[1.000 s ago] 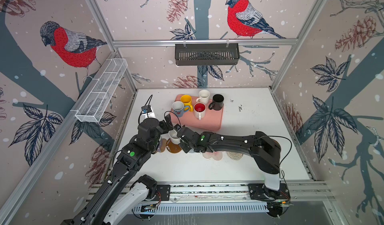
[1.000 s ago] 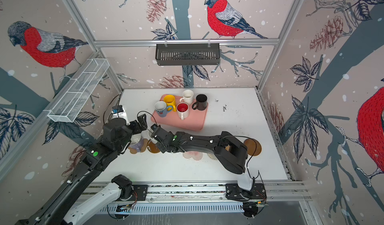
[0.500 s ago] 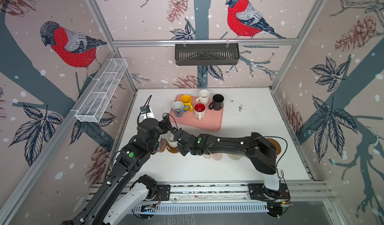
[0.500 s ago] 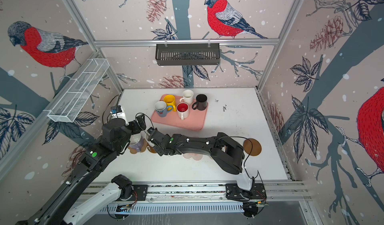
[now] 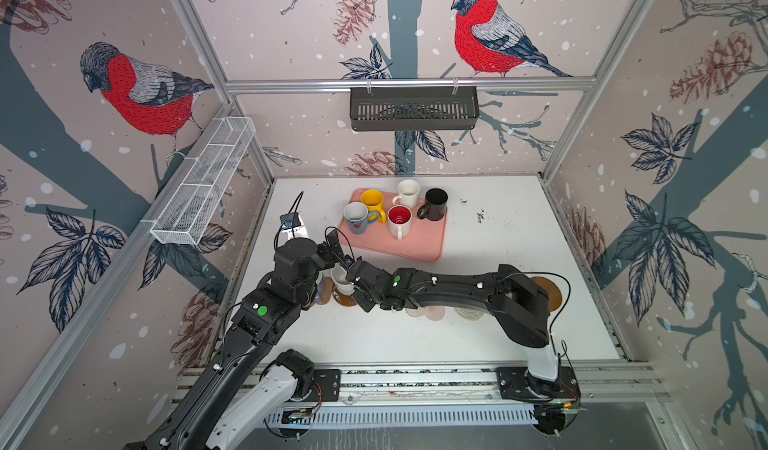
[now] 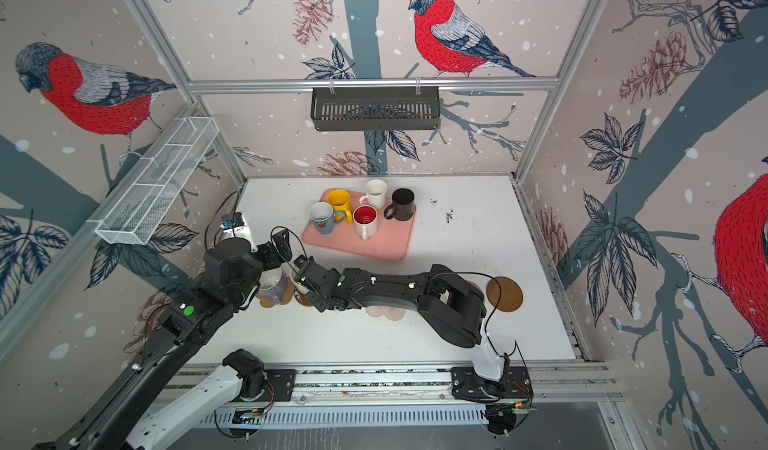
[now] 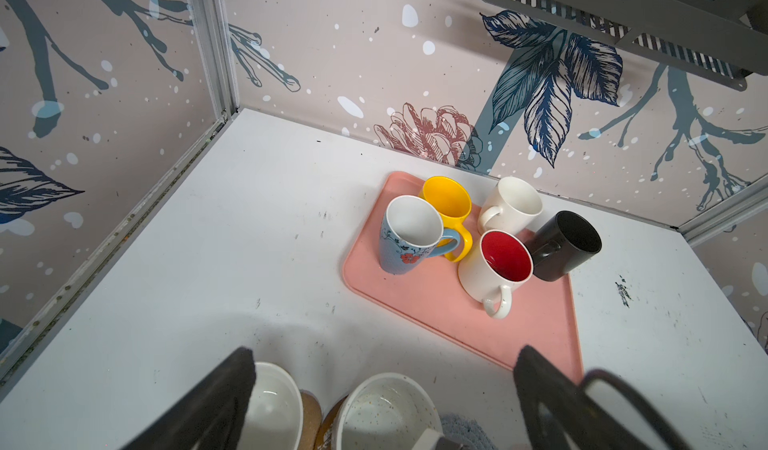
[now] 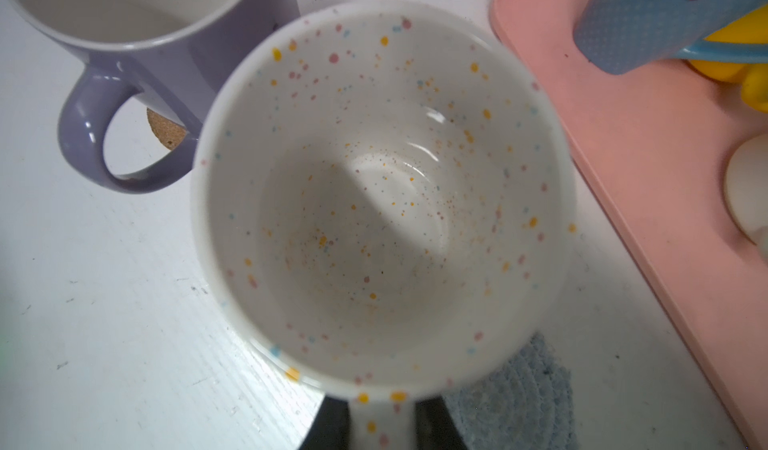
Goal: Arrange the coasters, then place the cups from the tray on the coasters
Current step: 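Hold the speckled white mug over the coasters beside the purple mug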
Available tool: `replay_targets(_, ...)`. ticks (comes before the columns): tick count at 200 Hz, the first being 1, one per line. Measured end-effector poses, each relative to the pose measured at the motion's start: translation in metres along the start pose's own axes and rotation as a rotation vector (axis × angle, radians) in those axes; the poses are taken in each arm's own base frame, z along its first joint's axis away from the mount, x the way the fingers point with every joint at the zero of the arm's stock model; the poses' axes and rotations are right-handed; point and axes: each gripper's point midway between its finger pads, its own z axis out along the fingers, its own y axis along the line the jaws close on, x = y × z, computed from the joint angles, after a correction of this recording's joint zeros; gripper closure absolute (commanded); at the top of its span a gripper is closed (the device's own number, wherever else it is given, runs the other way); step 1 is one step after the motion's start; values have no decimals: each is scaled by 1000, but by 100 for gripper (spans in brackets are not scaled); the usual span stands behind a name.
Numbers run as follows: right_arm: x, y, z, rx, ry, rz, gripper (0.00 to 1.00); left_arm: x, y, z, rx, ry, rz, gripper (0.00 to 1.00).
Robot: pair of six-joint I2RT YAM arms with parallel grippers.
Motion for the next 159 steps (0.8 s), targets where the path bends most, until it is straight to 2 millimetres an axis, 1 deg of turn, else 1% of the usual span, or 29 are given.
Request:
replay_targets(37,1,0,0,0,1,0,98,2,0,1,-2,4,2,3)
replay_targets(66,1,0,1,0,1,1,91,3,1,2,-4,7,4,3)
replay_targets(97,3,1,-1,0,-3,0,73,4,1,1,-3,7,3,3)
replay_targets(114,4,2,-1,-2,-7,-1,64,5,2,1,-4,8,4,3)
replay_targets(129,3,3,-2,-3,-11,1,55,6,2,1,-4,9,4,3)
replay_targets(159,1,2,-3,1,-20,17,43,6,2,1,-2,10,2,3)
